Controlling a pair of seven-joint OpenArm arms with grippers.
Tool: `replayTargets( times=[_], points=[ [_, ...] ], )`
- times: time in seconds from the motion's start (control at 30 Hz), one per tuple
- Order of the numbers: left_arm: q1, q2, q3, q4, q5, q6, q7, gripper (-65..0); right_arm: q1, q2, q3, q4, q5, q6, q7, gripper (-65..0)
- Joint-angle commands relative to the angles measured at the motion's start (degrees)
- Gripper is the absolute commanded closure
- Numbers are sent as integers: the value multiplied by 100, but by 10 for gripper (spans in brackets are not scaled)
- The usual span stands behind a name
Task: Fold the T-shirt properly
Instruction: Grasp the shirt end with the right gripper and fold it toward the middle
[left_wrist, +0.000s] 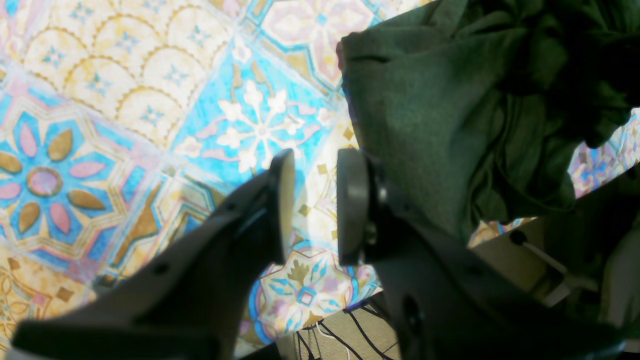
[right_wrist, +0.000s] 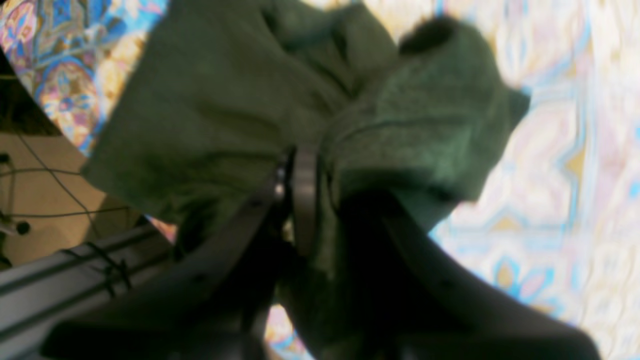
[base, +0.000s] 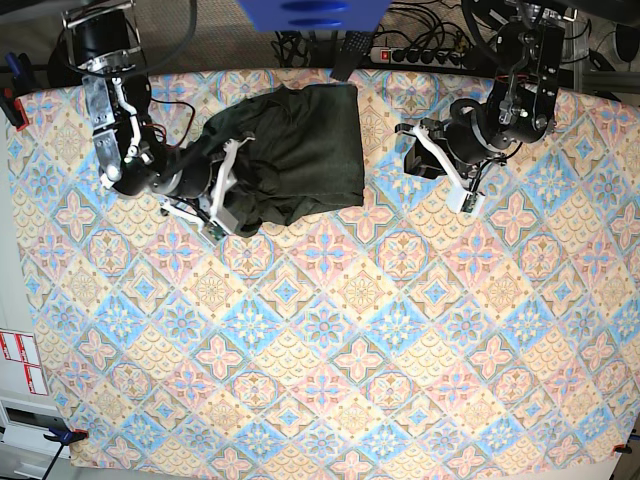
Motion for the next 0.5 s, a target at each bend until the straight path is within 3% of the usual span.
replayTargets(
  times=[0.0,0.27,0.47],
  points=[
    [-1,-55,-43,95,-54,-27,-75,-134,55,52,-10,152,106,35,93,-30],
    [8,-55,-43,95,-45,-27,-75,-134,-7,210,-107,583,123,35,93,-30],
    [8,-55,-43,95,-45,-27,-75,-134,64,588,-880,671,123,35,93,-30]
  ],
)
